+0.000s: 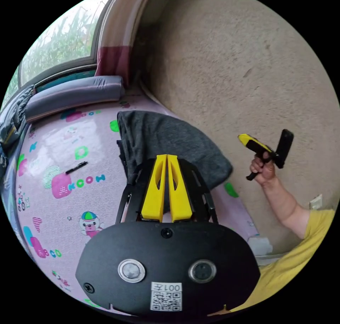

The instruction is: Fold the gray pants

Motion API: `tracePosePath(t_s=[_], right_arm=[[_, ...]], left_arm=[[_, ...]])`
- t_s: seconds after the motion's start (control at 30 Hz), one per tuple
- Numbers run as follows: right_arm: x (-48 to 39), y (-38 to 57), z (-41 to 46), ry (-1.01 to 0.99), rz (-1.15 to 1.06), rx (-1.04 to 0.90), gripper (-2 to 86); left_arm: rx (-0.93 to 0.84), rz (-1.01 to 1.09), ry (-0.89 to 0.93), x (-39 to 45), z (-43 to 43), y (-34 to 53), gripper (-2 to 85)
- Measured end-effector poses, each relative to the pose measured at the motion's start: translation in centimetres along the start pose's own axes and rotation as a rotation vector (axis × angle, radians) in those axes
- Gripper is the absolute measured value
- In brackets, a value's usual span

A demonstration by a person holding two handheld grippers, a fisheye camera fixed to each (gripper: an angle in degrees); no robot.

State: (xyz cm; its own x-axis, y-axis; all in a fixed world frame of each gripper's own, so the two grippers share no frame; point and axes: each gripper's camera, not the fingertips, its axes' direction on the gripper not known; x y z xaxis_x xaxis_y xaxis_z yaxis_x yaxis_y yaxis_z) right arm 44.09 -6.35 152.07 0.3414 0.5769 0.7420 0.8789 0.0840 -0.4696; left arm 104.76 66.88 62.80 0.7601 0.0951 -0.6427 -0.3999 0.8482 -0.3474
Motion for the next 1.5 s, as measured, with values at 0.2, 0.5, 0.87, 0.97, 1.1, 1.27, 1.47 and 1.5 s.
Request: tracePosePath(t_s=[0.2,0.5,0.87,0.97,1.1,1.27,1.47,1.5], right_arm=[[-6.6,12.5,-2.1,-0.236,0.008,0.009,0.7],[-15.6,27.6,4.4,-0.618,0.143,-0.418,0.7],[-35.3,26.4,20.0,-0.876,-0.186,-0.343,0.8],[-41.7,28.8,23.9,-0.879,-0.189,-0.335,0.8],[-49.1,31.5,29.2,-0.931,-0.193,-0.345,0.9],[-58.7,33.3,37.4,-0.968,-0.327,-0.423,0.9],[-64.6,36.6,47.6,-1.009,-0.388,-0.473,0.8],[-65.0,37.0,48.8,-1.005,-0.397,-0.482,0.7]], left_arm=[[-0.007,-0.003,-0.004,3.5,-10.7,18.7,-1.6],[0.020,-0.682,-0.124,2.8,-28.1,47.3,-1.6],[0.346,-0.767,-0.277,7.5,-51.7,71.9,-1.6],[0.373,-0.772,-0.374,9.9,-58.4,80.1,-1.5],[0.418,-0.837,-0.500,13.8,-66.9,90.1,-1.4],[0.390,-0.912,-0.614,16.1,-73.8,97.7,-1.4],[0.388,-0.920,-0.668,13.1,-81.2,101.5,-1.4],[0.395,-0.906,-0.677,11.9,-82.9,101.7,-1.4]])
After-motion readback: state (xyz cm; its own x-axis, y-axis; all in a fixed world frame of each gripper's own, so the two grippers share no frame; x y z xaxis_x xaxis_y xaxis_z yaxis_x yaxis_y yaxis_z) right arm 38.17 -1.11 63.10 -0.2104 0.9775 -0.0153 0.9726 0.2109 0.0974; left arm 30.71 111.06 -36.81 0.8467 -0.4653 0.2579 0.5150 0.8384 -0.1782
